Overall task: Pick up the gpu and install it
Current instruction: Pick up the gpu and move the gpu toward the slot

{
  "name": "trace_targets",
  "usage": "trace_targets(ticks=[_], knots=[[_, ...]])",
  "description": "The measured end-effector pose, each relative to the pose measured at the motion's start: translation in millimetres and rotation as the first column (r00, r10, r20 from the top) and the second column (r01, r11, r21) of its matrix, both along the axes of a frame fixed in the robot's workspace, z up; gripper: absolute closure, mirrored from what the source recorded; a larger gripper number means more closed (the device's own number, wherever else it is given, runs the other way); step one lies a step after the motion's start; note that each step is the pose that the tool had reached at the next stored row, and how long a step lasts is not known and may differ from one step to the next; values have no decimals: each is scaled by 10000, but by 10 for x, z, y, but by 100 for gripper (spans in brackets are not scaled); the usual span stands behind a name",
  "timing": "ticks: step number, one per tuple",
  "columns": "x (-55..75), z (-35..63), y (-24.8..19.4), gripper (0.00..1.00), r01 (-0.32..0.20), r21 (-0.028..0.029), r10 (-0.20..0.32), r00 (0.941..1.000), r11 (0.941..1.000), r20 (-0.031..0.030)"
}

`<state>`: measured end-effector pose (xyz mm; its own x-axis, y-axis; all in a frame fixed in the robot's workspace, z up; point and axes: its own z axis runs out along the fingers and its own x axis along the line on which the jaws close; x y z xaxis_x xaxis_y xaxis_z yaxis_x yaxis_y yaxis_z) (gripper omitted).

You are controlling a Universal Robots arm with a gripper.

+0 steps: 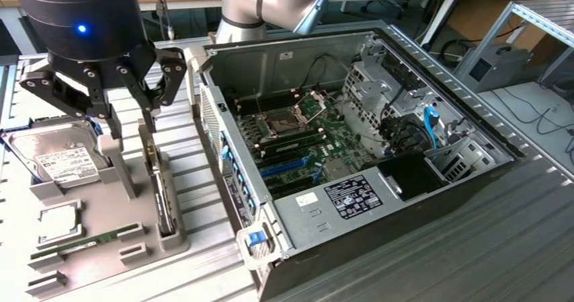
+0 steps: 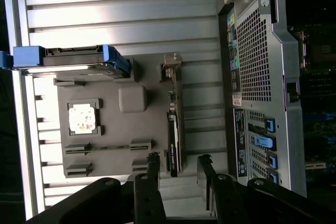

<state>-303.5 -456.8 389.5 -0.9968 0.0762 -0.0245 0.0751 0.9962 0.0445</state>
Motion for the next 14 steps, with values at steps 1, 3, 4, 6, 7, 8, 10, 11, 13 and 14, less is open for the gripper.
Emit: trace_targets(ticks=[1,3,4,6,7,8,10,11,13,14], knots=[[0,-11,0,58,0,-1,0,10000,10000,-1],[0,-34,0,58,0,-1,0,10000,10000,-1],[0,-41,0,58,0,-2,0,10000,10000,-2],[0,-48,0,58,0,-2,0,10000,10000,-2],[0,-52,0,58,0,-1,0,10000,10000,-2],[0,-53,0,58,0,1,0,10000,10000,-1],[0,-54,0,58,0,3,0,10000,10000,-2],[0,-55,0,58,0,5,0,10000,10000,-1],[0,-60,0,58,0,10,0,10000,10000,1],[0,-66,0,58,0,12,0,10000,10000,2]])
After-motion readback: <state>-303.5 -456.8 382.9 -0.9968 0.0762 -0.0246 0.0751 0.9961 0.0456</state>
